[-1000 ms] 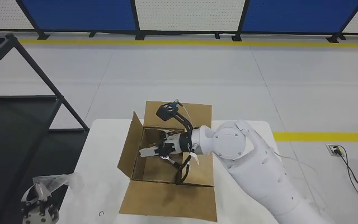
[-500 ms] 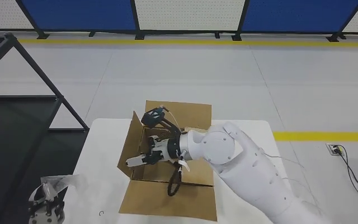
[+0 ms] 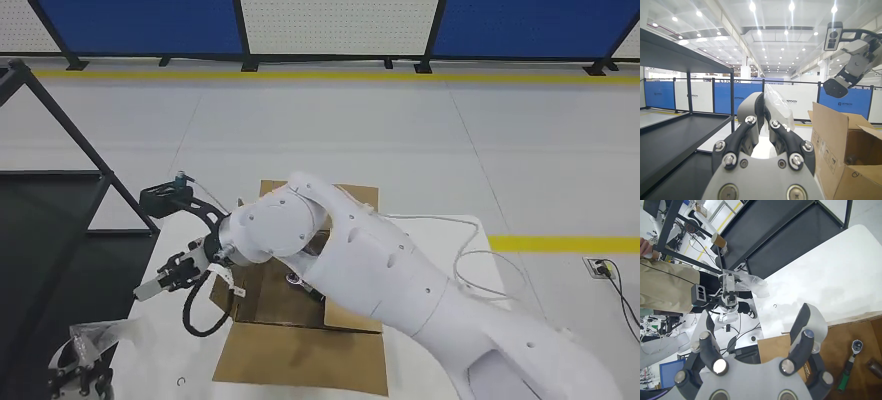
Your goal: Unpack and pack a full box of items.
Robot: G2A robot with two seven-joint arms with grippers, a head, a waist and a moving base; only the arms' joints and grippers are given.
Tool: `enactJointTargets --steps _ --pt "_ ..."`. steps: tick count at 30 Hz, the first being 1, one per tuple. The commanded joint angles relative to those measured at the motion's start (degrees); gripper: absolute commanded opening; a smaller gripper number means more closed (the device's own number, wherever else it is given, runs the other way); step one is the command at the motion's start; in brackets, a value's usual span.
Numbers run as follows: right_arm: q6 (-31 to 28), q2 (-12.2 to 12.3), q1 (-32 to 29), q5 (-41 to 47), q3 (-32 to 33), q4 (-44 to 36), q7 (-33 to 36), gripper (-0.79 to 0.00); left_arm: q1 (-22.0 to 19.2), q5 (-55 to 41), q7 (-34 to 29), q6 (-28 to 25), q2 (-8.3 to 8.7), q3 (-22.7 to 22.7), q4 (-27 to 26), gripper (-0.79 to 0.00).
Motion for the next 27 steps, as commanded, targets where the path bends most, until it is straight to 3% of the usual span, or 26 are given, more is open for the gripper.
enactJointTargets --steps 1,7,12,18,22,27 --pt "-0.78 -2.46 1.37 1.53 -1.05 4.53 0.49 0.000 0.10 -0.15 -0.04 -0.04 -0.03 -0.06 -0.01 -0.785" --pt "-0.19 -8.30 3.92 2.30 -3.91 14.55 3.57 0.000 0.02 -0.15 -0.26 -0.34 -0.07 -0.24 -0.13 -0.785" --pt "-0.78 -10.86 4.65 2.85 -3.82 22.35 4.85 0.000 -0.30 -0.19 -0.34 -0.63 -0.09 -0.40 0.00 -0.785" --pt "-1.11 -11.25 4.60 1.97 -2.91 28.61 4.62 0.000 -0.93 0.14 -0.82 -0.68 -0.12 -0.15 0.23 -0.785" --pt "-0.25 -10.52 3.54 1.43 -1.88 32.70 3.01 0.000 -1.42 0.94 -1.27 -0.61 -0.14 0.27 0.21 -0.785" --pt "-3.22 -8.98 1.02 2.55 -0.05 36.78 2.72 0.000 -1.82 1.75 -1.85 -0.40 -0.16 0.72 0.18 -0.785"
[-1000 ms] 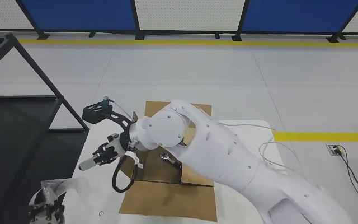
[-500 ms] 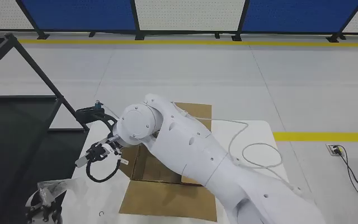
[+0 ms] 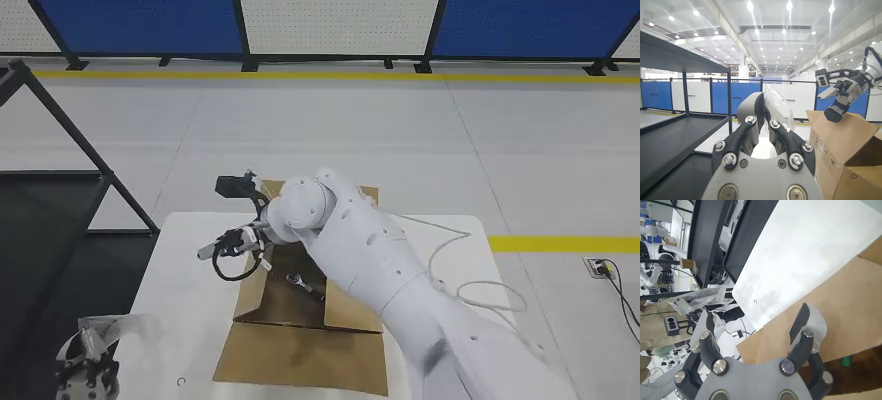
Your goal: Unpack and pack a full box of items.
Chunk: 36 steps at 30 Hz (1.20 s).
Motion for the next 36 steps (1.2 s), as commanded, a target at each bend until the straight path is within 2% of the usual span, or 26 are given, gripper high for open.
enactJointTargets --steps 1,9,14,24,30,35,36 --pt "-1.58 0.59 -0.97 0.30 0.59 1.32 -0.14 0.000 -0.14 0.35 -0.26 0.09 -0.01 0.20 0.04 -0.785" --pt "-9.41 3.36 -3.74 -0.09 2.52 5.20 -3.41 0.000 -0.76 2.19 -1.42 0.58 -0.04 1.36 -0.38 -0.785" --pt "-14.50 4.97 -5.12 0.08 3.68 5.80 -2.72 0.000 -1.12 3.29 -2.08 0.92 -0.07 2.26 -0.59 -0.785" --pt "-16.10 7.63 -7.45 -1.23 5.54 -0.14 -3.98 0.000 -1.24 4.10 -2.43 1.31 -0.10 2.99 -1.11 -0.785" --pt "-20.73 11.17 -5.59 -0.67 9.12 -2.21 -7.35 0.000 -0.73 3.92 -2.18 1.47 -0.09 2.64 -1.42 -0.785" --pt "-26.74 15.40 -3.77 0.57 12.99 0.62 -8.55 0.000 -0.39 3.81 -2.07 1.68 -0.10 2.45 -1.94 -0.785" --pt "-26.58 15.65 -3.56 0.15 13.01 0.85 -8.52 0.000 -0.36 3.81 -2.12 1.75 -0.11 2.52 -2.04 -0.785"
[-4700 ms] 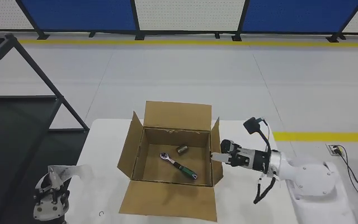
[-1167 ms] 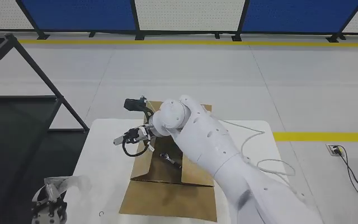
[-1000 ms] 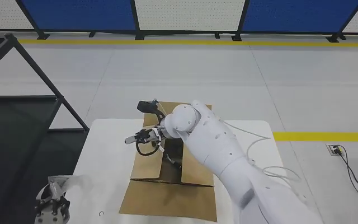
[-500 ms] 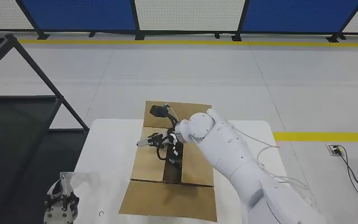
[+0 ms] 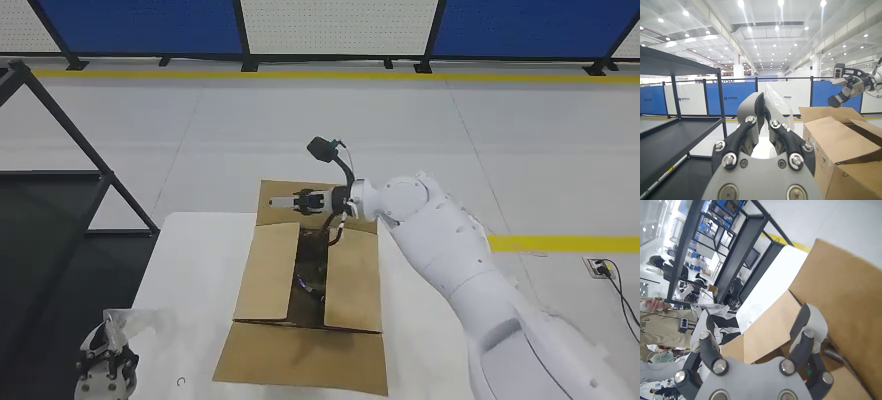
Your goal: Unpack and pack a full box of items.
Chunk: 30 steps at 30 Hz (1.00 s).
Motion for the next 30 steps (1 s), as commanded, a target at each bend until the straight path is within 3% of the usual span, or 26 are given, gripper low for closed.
enactJointTargets --steps 1,11,22,27,30 --pt "0.01 0.28 0.15 -0.41 0.07 0.19 0.19 0.000 0.03 0.14 -0.03 0.12 -0.02 0.16 -0.20 -0.785" --pt "0.55 0.53 -1.34 -0.70 0.34 -1.23 -1.37 0.000 -1.09 2.20 -1.37 0.68 -0.14 2.76 -0.81 -0.785" --pt "-8.30 7.48 -1.22 6.36 6.87 10.24 0.16 0.000 -1.84 3.52 -2.38 1.79 -0.19 4.19 -1.67 -0.785" --pt "-7.33 10.40 -3.00 8.89 8.83 9.93 -0.11 0.000 -1.97 4.02 -2.80 2.65 -0.21 4.47 -2.15 -0.785" --pt "-6.30 10.71 -3.13 8.97 8.99 9.79 -0.88 0.000 -1.96 4.15 -3.11 3.44 -0.24 4.52 -2.23 -0.785"
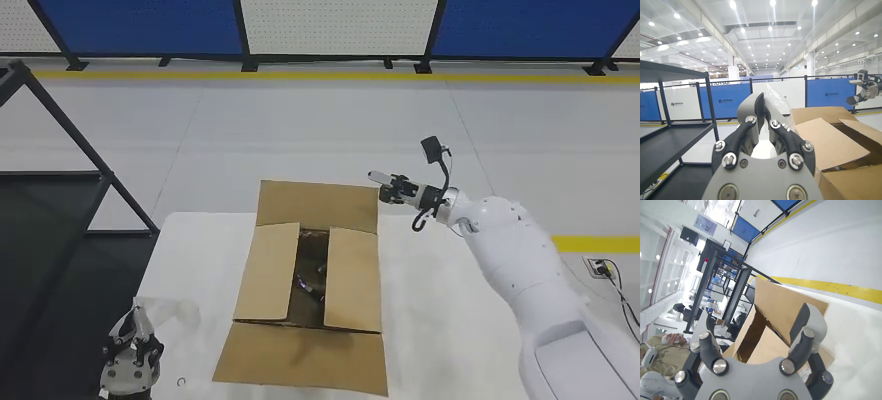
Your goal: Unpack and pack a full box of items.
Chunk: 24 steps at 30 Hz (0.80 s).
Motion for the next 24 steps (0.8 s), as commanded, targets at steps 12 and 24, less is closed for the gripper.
enactJointTargets --steps 12,24 --pt "10.20 0.36 -2.96 -4.98 -1.11 -4.92 -8.92 0.000 -0.05 0.21 -0.45 1.76 -0.14 0.81 -0.01 -0.785" --pt "10.01 1.71 -6.64 -3.05 1.59 -10.01 -7.29 0.000 0.79 -0.47 -0.07 2.51 -0.15 -0.08 0.09 -0.785"
